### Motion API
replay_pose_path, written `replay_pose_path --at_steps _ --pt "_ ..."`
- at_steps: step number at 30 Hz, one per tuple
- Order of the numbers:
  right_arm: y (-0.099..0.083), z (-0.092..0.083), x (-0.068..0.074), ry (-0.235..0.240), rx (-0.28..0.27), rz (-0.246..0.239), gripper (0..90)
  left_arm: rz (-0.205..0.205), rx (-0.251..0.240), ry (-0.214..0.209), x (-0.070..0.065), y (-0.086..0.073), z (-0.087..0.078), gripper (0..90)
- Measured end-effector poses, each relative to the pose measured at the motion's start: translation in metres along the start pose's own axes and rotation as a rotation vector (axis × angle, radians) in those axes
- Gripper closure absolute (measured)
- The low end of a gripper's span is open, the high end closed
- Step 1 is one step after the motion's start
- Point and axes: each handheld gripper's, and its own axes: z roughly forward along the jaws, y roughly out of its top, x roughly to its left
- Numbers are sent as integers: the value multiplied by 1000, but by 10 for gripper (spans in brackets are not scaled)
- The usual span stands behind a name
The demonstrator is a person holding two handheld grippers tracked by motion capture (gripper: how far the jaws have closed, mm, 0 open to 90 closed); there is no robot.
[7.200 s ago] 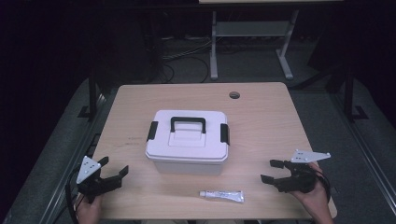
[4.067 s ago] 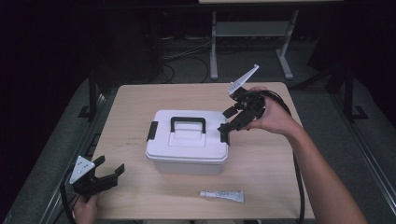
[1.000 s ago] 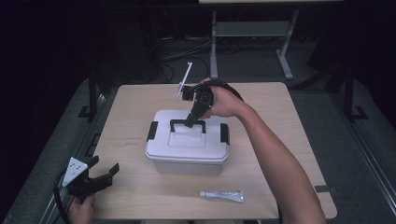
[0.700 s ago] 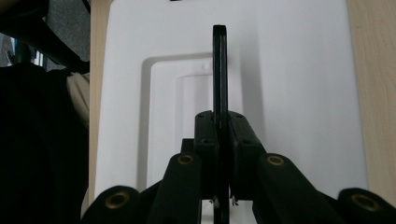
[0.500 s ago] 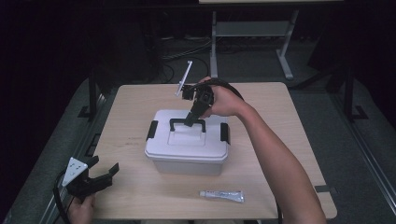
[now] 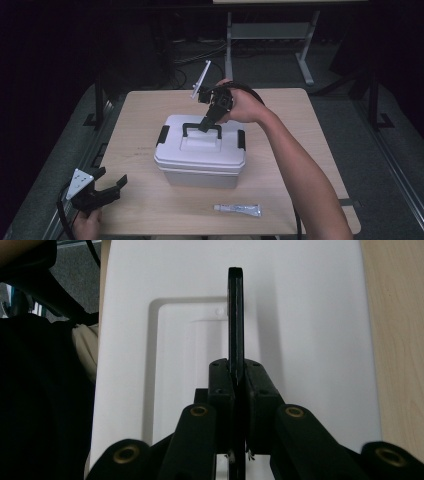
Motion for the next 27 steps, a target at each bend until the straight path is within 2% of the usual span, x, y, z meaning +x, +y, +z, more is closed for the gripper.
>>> replay_pose_path --at_steps 6,15,24,25,26,27 --pt "-5 -12 5 -6 -23 -3 841 6 5 -3 -1 0 1 141" --pt "-25 -40 17 -52 -48 8 841 12 10 -6 -4 0 2 141" --pt "-67 -73 29 -121 -61 60 841 14 11 -1 -3 0 2 141" --pt "-67 -73 29 -121 -61 60 841 14 11 0 -3 0 2 141" --pt "-80 -82 32 -139 -63 81 841 13 12 -1 -3 0 2 141" --pt "-85 -85 33 -142 -65 92 841 16 15 -1 -4 0 2 141"
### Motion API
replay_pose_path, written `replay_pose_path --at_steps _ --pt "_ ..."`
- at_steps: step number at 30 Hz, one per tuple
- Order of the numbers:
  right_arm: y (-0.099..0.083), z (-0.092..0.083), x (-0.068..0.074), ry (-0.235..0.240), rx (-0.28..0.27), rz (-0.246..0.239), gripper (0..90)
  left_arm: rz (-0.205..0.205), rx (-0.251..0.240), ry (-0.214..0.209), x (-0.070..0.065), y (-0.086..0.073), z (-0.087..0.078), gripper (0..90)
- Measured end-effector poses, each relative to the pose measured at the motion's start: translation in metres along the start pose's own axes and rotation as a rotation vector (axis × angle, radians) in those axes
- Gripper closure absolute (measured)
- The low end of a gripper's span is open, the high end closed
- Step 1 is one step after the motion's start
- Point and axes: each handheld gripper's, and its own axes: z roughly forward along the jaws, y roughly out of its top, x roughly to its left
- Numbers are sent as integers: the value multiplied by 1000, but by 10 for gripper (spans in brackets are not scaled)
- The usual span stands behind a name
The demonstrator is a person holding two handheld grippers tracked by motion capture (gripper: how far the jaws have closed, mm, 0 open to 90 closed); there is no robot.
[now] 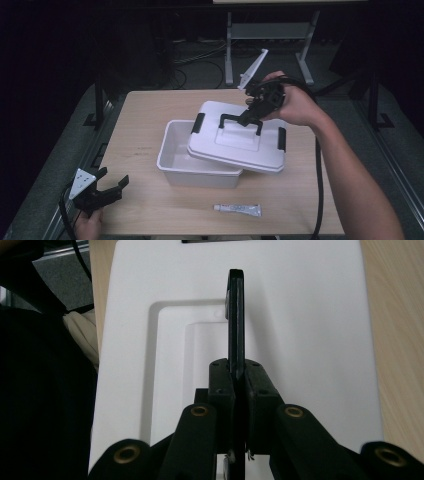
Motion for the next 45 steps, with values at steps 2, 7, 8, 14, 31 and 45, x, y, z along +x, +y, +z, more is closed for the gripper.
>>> replay_pose_path --at_steps 2,7,8,14,31,45 --pt "-6 -4 0 -9 -2 6 841 3 3 1 0 0 0 141" --pt "-42 -24 1 -51 -11 64 841 5 6 -2 -2 0 2 141" --pt "-42 -24 1 -51 -11 64 841 5 6 -2 -2 0 2 141" --pt "-85 -43 4 -89 -28 133 841 -8 -3 -5 -2 0 2 141" --pt "-173 -45 6 -113 -37 288 840 -1 1 -3 -4 0 3 141" --pt "-211 8 -9 -71 -12 357 840 -7 -1 -1 -2 0 3 141"
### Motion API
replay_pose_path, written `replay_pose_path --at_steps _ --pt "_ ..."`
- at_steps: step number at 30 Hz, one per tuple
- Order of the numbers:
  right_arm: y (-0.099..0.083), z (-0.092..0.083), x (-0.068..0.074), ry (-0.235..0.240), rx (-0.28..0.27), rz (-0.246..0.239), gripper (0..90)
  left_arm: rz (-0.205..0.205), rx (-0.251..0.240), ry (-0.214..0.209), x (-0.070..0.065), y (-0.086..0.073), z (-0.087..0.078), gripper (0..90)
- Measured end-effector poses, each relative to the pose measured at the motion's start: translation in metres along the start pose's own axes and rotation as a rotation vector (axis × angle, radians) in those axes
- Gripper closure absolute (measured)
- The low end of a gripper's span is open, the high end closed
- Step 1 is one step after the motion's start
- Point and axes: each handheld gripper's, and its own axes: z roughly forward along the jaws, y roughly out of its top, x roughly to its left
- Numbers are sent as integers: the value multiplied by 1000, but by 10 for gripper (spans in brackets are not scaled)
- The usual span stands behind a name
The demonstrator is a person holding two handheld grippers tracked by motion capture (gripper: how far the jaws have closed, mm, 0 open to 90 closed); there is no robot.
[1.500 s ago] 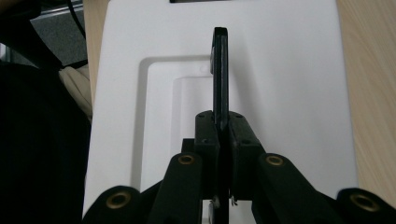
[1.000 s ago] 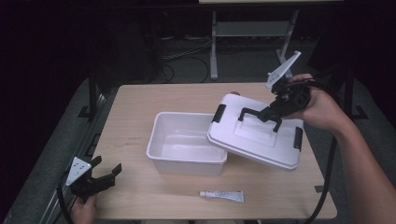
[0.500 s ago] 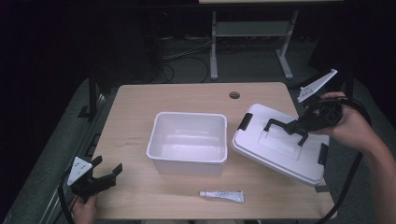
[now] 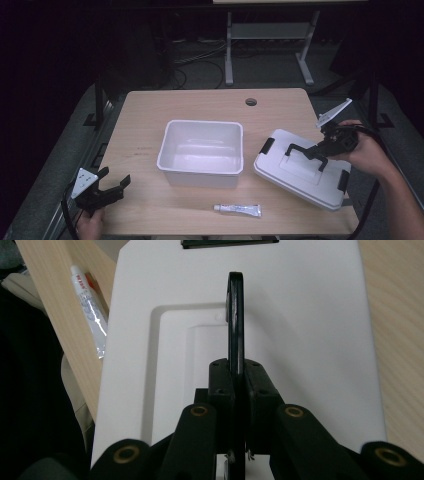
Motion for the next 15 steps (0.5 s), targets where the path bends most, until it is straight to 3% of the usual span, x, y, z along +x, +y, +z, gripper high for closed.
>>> replay_pose_path --at_steps 15 --pt "-6 49 -16 32 32 35 835 -6 -3 2 2 0 0 141"
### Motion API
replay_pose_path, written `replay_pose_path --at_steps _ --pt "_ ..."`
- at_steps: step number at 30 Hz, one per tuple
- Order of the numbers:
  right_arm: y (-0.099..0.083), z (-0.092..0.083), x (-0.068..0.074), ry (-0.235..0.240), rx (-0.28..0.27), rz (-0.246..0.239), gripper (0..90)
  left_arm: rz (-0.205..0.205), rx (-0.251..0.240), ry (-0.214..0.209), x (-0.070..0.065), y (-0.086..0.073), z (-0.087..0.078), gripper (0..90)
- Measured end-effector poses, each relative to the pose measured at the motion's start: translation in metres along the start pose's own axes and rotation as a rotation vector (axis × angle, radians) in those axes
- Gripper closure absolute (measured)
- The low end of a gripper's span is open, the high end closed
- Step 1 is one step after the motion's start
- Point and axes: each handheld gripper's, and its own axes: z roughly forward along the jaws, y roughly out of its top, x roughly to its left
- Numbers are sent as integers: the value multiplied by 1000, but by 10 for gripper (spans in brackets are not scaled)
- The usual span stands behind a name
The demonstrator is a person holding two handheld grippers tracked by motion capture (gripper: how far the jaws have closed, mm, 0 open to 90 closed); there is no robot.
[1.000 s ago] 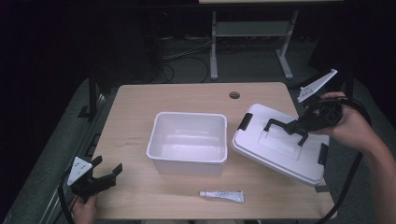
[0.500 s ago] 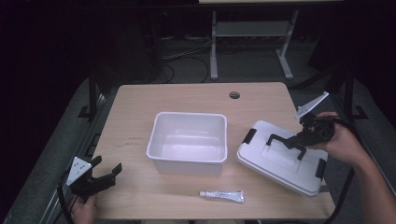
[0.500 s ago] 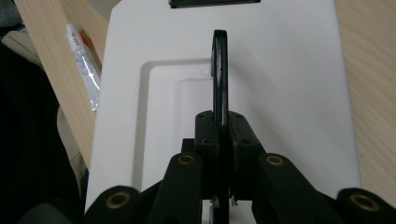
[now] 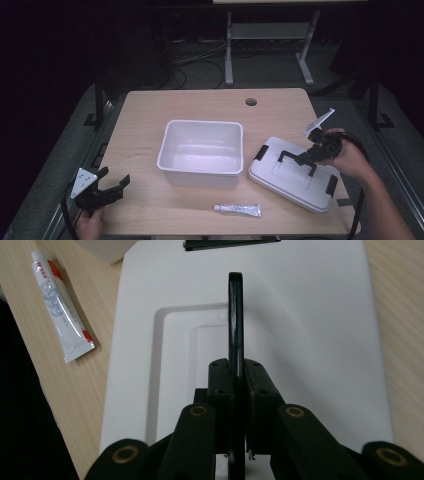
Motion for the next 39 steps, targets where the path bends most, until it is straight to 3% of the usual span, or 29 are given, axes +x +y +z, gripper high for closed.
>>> replay_pose_path --at_steps 6,16,22,23,30,39 --pt "-1 16 -3 20 12 3 833 1 2 -1 1 0 0 141" --pt "-2 20 -4 22 11 12 806 -2 1 -1 0 0 0 141" --pt "-3 14 -4 25 -24 20 739 -1 4 -2 0 -1 1 141" --pt "-4 11 -4 9 -32 27 687 -1 5 -1 -1 0 1 141" --pt "-5 1 -1 -29 -52 28 578 -4 4 -4 0 -1 1 141" --pt "-2 -20 18 -68 -77 -3 488 -2 4 -4 -1 -1 1 141"
